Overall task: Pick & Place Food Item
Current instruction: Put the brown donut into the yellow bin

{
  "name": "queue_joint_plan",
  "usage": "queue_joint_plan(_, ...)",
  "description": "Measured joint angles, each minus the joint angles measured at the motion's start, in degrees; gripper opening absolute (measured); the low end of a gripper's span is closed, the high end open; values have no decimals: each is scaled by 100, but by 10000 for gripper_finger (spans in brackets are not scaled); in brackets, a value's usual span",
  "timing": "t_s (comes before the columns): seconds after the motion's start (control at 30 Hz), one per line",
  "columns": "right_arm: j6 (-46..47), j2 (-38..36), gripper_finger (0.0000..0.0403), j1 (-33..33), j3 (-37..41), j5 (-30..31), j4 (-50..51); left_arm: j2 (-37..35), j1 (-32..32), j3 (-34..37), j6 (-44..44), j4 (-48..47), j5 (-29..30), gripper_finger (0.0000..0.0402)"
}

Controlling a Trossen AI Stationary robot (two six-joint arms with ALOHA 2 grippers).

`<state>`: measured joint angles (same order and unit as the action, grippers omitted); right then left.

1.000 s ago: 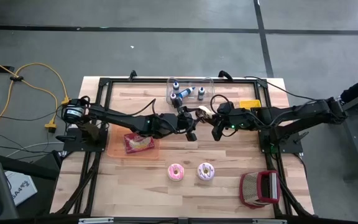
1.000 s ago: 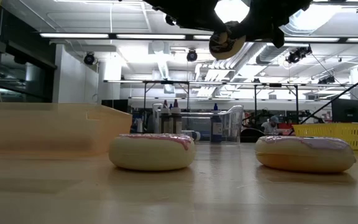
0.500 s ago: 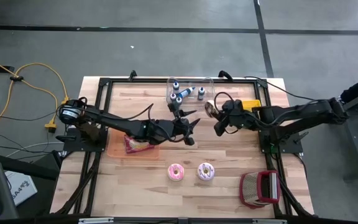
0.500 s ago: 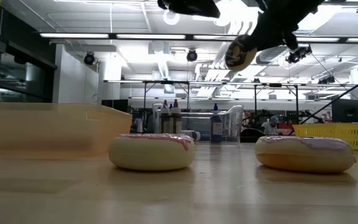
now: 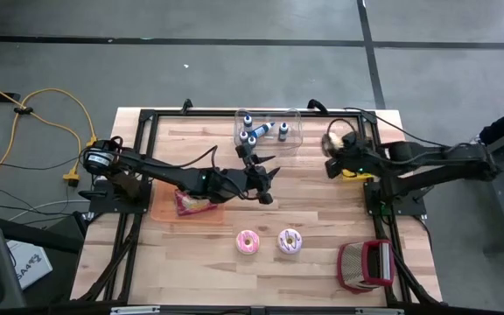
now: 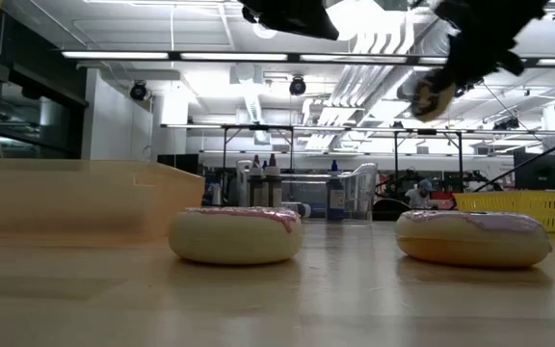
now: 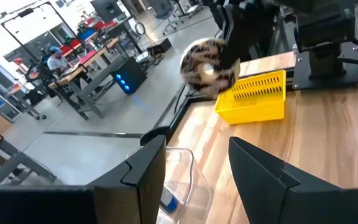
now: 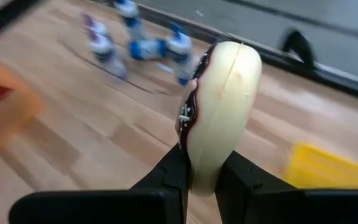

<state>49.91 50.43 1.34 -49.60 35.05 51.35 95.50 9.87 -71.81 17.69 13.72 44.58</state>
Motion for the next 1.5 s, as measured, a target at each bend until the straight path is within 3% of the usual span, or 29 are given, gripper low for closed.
queue_joint_plan(0.3,1555,-646,48,-33,0,-49,2102,2,-29,0,-236,-204,-286,168)
queue_joint_plan(0.47,1968,-743,48,-35,0,-58,2676,2,-84,0,-370,-279,-306,168)
queue_joint_plan(0.9,2355,-679,48,-35,951,-211,2522,2,-87,0,-468,-472,-305,168)
queue_joint_plan(1.3,2810,-625,48,-47,992,-29,2566,4,-87,0,-576,-562,-304,168)
queue_joint_plan(1.5,3082,-506,48,-431,992,-43,2583,4,-87,0,-575,-562,-304,168)
